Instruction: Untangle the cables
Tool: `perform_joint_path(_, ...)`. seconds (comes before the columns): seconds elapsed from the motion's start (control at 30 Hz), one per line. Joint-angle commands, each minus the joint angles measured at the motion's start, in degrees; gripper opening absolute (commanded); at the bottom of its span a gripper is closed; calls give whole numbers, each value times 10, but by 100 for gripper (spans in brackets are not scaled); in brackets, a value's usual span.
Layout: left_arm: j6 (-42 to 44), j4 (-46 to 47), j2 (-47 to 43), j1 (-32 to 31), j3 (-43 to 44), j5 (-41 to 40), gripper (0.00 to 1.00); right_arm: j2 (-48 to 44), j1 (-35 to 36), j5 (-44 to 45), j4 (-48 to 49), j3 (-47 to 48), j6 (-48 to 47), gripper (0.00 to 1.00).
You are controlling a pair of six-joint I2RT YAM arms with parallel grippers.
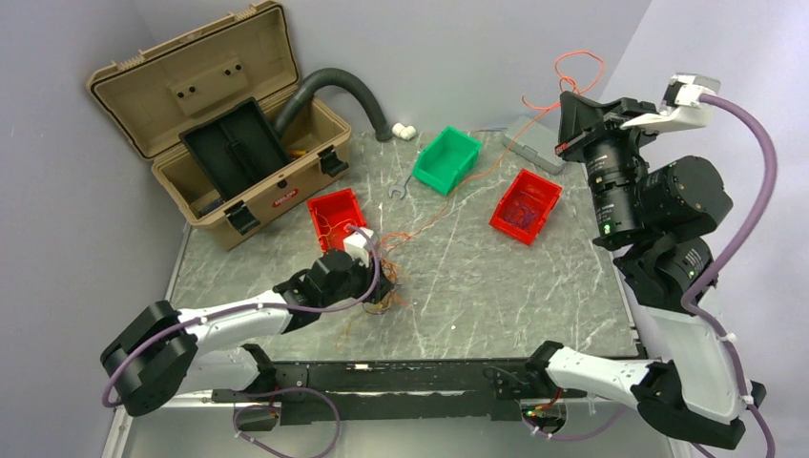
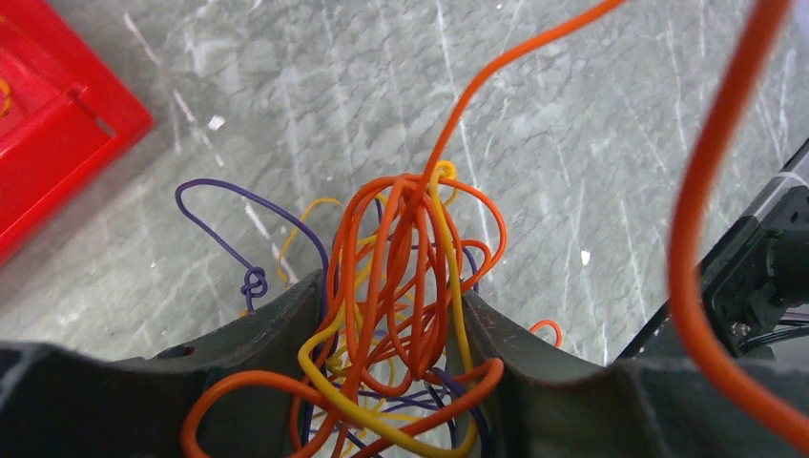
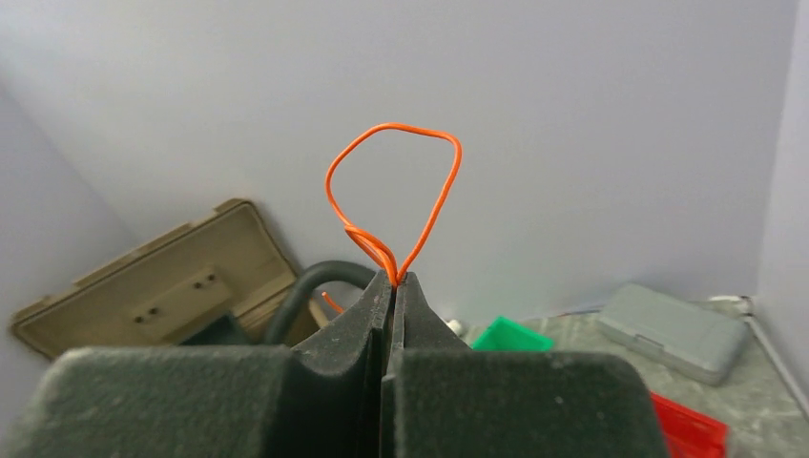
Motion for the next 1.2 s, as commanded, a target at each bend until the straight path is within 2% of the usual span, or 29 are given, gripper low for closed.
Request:
perform_joint_path(0.0,1,-48,-42,-2,-24,-34,51,11,0,70,25,19,-66,0)
perform_joint_path(0.07,-5,-64,-69,-2,-33,-44,47,16,0,85,16,26,-78,0)
perform_joint_path(0.1,-5,-75,-78,-2,-35,-49,41,17,0,95,11,25,-79,0)
perform_joint_path(0.2,0,-121,-120,-2,-34,-65,10,16,0,123,-17,8,-78,0)
perform_joint_path(0.23,-2,-141,-134,-2,-29,-79,5,15,0,142,-25,-3,-79,0)
perform_joint_path(0.4,-12,-251,-189,3,-19,-170,0,14,-6,337,-29,-78,-136,0)
perform_joint_path(0.5,-34,-296,-206,26,-23,-189,0,9,-27,382,-36,-116,-147,0)
perform_joint_path(0.6,-55,-317,-229,56,-30,-176,0,7,-62,355,-113,-126,-87,0)
perform_joint_path(0.7,-78,-344,-259,78,-35,-181,0,30,-145,288,-227,-135,-13,0)
perform_joint_path(0.8,-91,-370,-279,100,-36,-184,0,46,-169,247,-276,-155,31,0)
perform_joint_path(0.93,-99,-394,-295,119,-28,-184,0,67,-178,173,-302,-168,82,0)
perform_joint_path(1.07,-64,-368,-309,118,-20,-142,0,61,-178,52,-272,-205,104,0)
perform_joint_path(1.17,-30,-339,-318,118,-15,-101,0,64,-178,19,-254,-215,112,0)
